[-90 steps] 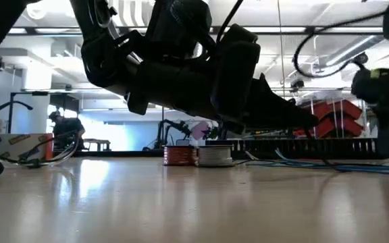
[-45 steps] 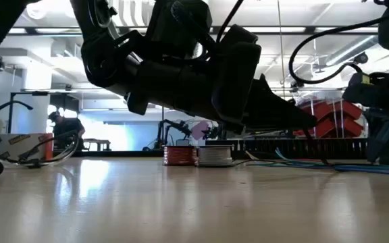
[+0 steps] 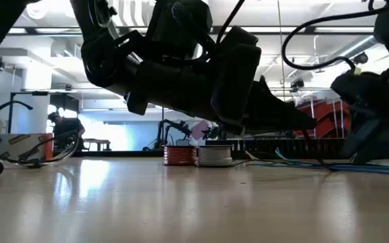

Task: Ziptie cables
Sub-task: Wrap the black zip tie on the cables

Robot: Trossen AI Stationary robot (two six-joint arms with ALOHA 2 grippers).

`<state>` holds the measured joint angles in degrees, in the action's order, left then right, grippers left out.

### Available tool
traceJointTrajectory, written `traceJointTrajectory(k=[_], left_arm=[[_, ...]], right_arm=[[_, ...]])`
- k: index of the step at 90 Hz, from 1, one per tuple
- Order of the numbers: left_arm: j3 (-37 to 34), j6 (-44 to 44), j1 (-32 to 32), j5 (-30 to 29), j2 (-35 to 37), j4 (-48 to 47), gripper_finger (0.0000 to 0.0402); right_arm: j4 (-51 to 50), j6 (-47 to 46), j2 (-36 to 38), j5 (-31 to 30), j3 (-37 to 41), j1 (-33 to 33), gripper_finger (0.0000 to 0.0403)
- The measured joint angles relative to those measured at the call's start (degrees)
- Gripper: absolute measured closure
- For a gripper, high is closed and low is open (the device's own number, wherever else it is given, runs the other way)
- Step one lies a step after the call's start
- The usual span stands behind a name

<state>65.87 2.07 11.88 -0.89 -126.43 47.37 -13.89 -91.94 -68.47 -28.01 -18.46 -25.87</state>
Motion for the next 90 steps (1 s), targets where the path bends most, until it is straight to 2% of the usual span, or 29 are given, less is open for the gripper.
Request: traceJointTrajectory(k=[18, 38, 59, 76, 90], left_arm=[[0.00, 0.15, 0.00, -0.02, 0.00, 0.00, 0.0402], [0.00, 1.03, 0.00, 0.00, 0.00, -0.04, 0.0402], [0.00, 1.03, 0.00, 0.00, 0.00, -0.07, 0.0402], [0.00, 1.03, 0.00, 0.00, 0.00, -0.33, 0.0402], [0.00, 1.03, 0.00, 0.00, 0.00, -0.39, 0.0402]], right_arm=[[2.50, 0.57, -2.90, -3.28, 0.07, 0.01, 0.0324], [-1.24, -2.61, -2.14, -4.11, -0.02, -0.15, 0.0340], [-10.74, -6.55, 3.62, -4.67, 1.78, -0.12, 0.0298], [-1.16, -7.77, 7.50, -7.32, 7.86, -0.15, 0.0249], [5.88, -7.22, 7.65, -8.86, 10.90, -0.12, 0.0230]])
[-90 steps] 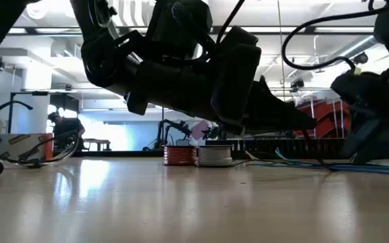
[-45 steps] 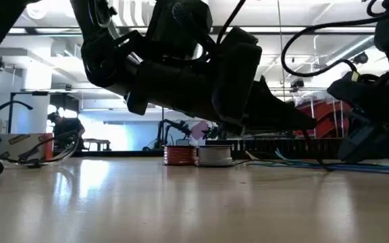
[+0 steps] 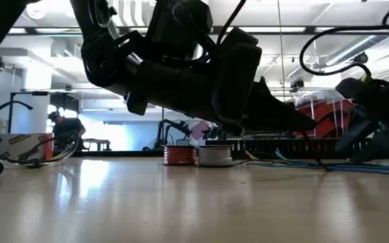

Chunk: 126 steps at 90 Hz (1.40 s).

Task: Ziptie cables
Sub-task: Wrap the black zip tie on the cables

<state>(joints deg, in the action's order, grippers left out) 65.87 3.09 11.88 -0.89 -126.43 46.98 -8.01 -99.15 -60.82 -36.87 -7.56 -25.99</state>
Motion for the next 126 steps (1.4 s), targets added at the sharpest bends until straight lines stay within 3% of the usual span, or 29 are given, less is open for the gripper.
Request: traceJointTrajectory(k=[24, 38, 78, 126], left_arm=[[0.00, 0.02, 0.00, 0.00, 0.00, 0.04, 0.0402], [0.00, 0.02, 0.00, 0.01, 0.00, 0.06, 0.0402], [0.00, 0.02, 0.00, 0.02, 0.00, 0.09, 0.0402], [0.00, 0.00, 0.02, 0.02, 0.00, 0.13, 0.0402]], right_arm=[[0.52, 1.73, -0.46, 0.84, -1.33, 0.10, 0.0236], [-4.85, -5.02, -0.21, 0.17, -1.46, -0.01, 0.0244], [-12.36, -8.30, 0.71, -4.35, -1.27, 0.50, 0.0253], [-3.99, -1.47, 0.59, -4.20, -0.65, 0.61, 0.0283]])
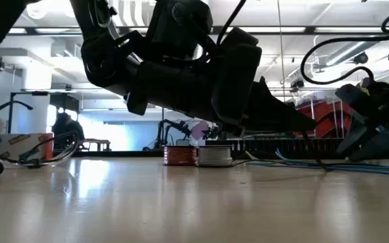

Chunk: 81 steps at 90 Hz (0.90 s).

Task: Ziptie cables
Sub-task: Wrap the black zip tie on the cables

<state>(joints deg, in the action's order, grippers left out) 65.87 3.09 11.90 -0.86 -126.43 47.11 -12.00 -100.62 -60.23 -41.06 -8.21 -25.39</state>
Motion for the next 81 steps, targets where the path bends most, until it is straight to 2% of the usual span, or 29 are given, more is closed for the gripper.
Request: traceJointTrajectory(k=[33, 81], left_arm=[[0.00, -0.48, 0.00, 0.02, 0.00, -0.02, 0.0402], [0.00, -0.61, 0.00, 0.02, 0.00, -0.04, 0.0402]], right_arm=[[4.35, 1.43, -1.73, 0.26, -0.07, 0.00, 0.0271], [12.31, 4.53, -17.68, 0.55, -8.11, -0.14, 0.0297]])
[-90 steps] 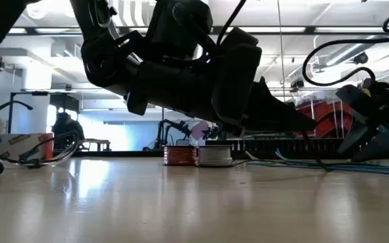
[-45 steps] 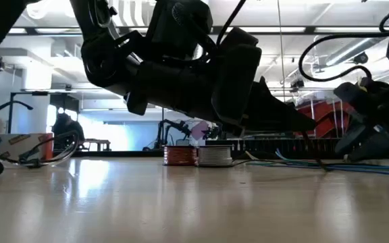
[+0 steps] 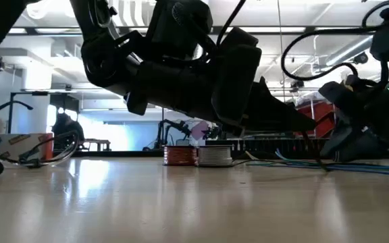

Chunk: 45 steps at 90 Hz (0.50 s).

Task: Ziptie cables
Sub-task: Wrap the black zip tie on the cables

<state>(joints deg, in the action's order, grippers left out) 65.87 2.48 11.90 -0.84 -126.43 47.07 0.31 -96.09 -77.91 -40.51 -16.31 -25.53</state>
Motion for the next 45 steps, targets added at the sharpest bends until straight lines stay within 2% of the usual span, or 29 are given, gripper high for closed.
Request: traceJointTrajectory(k=[22, 37, 45], left_arm=[[0.00, 0.00, -0.02, 0.00, 0.00, 0.00, 0.0402], [0.00, 0.03, -0.01, 0.00, 0.00, 0.00, 0.0402], [0.00, 0.64, 0.00, 0.00, 0.00, 0.00, 0.0402]], right_arm=[[0.60, 1.56, -3.23, 0.86, -2.50, -0.07, 0.0338], [2.87, 4.19, -1.86, 3.95, -3.21, -0.78, 0.0383], [2.47, 6.74, -0.71, 2.85, -3.11, -1.88, 0.0399]])
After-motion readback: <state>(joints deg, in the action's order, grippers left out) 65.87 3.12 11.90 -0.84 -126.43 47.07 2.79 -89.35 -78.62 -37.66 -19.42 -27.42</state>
